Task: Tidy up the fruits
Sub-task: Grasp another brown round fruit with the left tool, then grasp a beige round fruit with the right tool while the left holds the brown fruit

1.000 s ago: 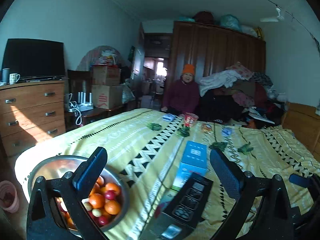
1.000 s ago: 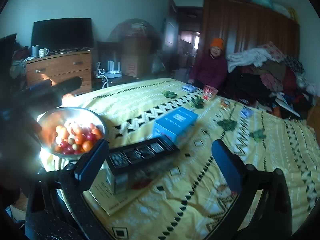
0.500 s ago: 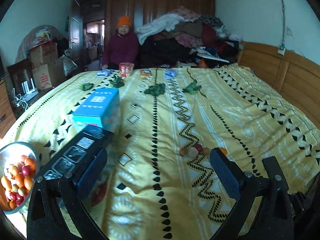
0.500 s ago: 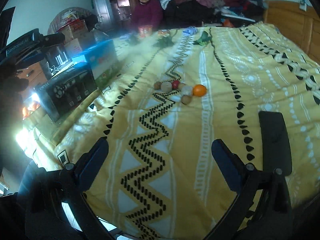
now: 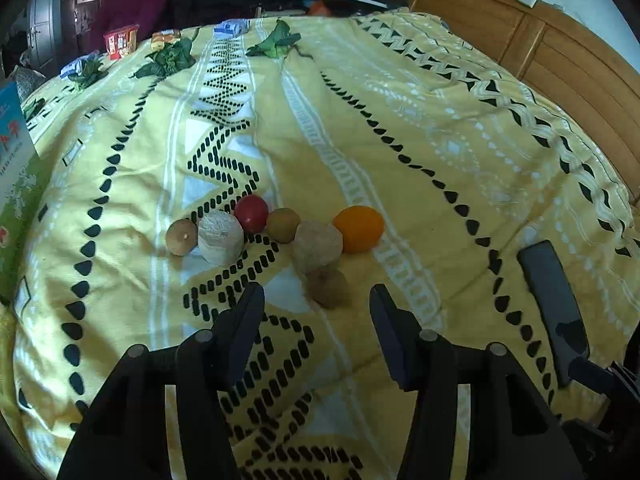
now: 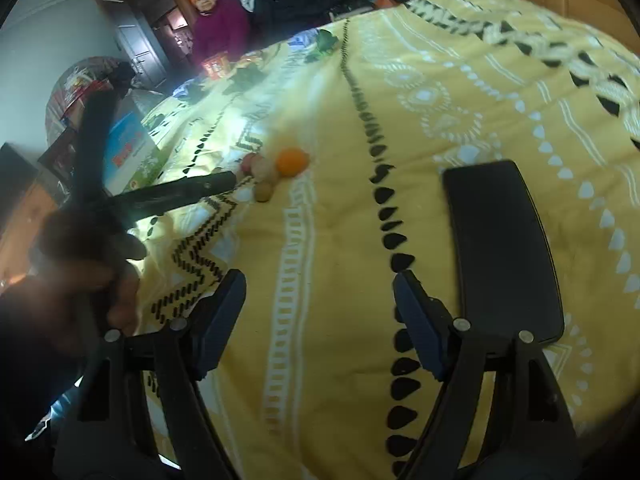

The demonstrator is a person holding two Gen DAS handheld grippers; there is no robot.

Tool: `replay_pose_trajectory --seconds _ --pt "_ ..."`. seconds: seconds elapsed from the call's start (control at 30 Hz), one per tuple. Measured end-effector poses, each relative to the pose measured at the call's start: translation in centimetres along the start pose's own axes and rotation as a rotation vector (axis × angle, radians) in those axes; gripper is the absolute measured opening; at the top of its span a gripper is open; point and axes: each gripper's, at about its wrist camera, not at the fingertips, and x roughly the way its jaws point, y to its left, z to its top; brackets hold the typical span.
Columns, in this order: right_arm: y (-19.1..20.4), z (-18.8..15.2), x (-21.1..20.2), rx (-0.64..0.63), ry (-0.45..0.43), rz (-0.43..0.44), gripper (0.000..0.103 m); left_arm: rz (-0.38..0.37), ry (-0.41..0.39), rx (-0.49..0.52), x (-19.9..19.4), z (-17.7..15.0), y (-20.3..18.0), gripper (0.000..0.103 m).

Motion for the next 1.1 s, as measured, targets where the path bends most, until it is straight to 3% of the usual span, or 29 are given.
replay_pose_trajectory --seconds 0.13,0.23,0.27,0.3,0.4,0.67,0.83,1.1 --pt "-0.1 -0.8 0.5 -0.007 0.03 0.006 0.077 0.001 0.033 -0.016 2.4 0.2 0.3 0.055" --pt "0.2 -0.8 0.9 -0.019 0.042 0.013 0.077 -0.012 0.039 0.002 3.0 -0.1 0.1 0.035" --pt "0.4 -0.6 1.0 -0.023 0.043 0.017 0.072 -0.029 0.031 0.0 2.6 -0.2 0.3 0.025" --pt "0.7 -0.3 1.1 -0.028 0.042 0.026 0.065 -0.042 0.022 -0.007 2.2 -0.3 0.5 0.025" --pt "1.9 1.0 1.5 -0.049 0.019 0.076 0.059 -0.049 -0.024 -0.03 -0.5 -0.8 1.8 0.025" --pt "6.6 6.1 9.1 -0.144 0.05 0.176 0.056 -0.001 -0.127 -0.127 -7.7 -2.8 7.3 0.025" --pt "7.6 7.8 14.3 -0.186 0.111 0.084 0.053 0.011 -0.134 -0.155 -8.7 -3.1 9.1 0.025" --pt "8.7 8.5 16.1 -0.28 0.088 0.015 0.049 0.028 -0.141 -0.145 -8.9 -3.4 9.0 0.025"
